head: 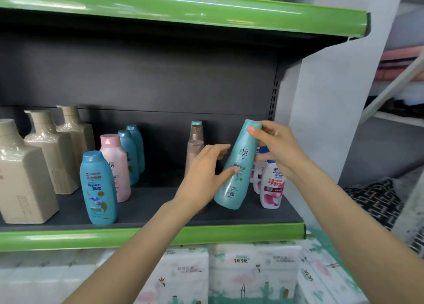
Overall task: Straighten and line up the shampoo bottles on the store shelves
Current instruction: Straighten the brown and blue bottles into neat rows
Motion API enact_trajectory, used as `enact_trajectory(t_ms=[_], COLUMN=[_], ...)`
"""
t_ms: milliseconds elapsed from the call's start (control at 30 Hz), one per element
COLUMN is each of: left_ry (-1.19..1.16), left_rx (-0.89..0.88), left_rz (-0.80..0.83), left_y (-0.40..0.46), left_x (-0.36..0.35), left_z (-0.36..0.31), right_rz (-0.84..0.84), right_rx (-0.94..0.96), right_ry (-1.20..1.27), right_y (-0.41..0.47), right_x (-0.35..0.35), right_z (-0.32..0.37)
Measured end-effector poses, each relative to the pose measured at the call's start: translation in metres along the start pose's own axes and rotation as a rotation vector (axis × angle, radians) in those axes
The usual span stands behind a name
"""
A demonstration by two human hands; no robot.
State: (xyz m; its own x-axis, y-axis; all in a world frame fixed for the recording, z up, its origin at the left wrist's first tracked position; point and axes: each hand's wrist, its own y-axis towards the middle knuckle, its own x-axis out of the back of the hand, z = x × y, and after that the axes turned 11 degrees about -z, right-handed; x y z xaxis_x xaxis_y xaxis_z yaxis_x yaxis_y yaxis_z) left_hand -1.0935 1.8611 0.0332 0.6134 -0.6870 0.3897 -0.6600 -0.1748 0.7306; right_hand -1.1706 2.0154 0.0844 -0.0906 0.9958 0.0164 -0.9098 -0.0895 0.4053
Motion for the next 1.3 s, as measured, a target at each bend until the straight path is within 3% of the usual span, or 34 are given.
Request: enact_trajectory(t_ms=[233, 400, 533, 667, 867, 933, 1300], left_ry=[-0.011, -0.034, 0.173, 0.296, 0.210, 0.164, 0.205], left_rx=[0.174, 0.156, 0.053, -0.014, 0.061, 0.090, -0.024], left_rz=[0.157, 0.056, -0.056, -0.075, 0.210, 0.230, -0.063], left_y=[-0.004, -0.009, -0.015, -0.018, -0.014, -0.013, -0.019], left_x=[-0.005, -0.004, -0.003, 0.001, 0.011, 0.016, 0.023], left_z=[0.003, -0.004, -0.004, -0.008, -0.001, 0.001, 0.002], right_rz=[-0.040, -0.002, -0.038, -0.068, 0.010, 0.044, 0.182], right_rx=[-0.038, -0.102, -0.122, -0.111, -0.139, -0.153, -0.171], right_ry=[0.115, 0.191, 0.134, 0.251, 0.483, 0.537, 0.723], right_y=[-0.005, -0.013, -0.020, -0.024, -0.024, -0.024, -0.023], right_x=[0.016, 0.023, 0.026, 0.027, 0.027, 0.028, 0.028], right_z=[0.002, 0.000, 0.000, -0.002, -0.011, -0.015, -0.018])
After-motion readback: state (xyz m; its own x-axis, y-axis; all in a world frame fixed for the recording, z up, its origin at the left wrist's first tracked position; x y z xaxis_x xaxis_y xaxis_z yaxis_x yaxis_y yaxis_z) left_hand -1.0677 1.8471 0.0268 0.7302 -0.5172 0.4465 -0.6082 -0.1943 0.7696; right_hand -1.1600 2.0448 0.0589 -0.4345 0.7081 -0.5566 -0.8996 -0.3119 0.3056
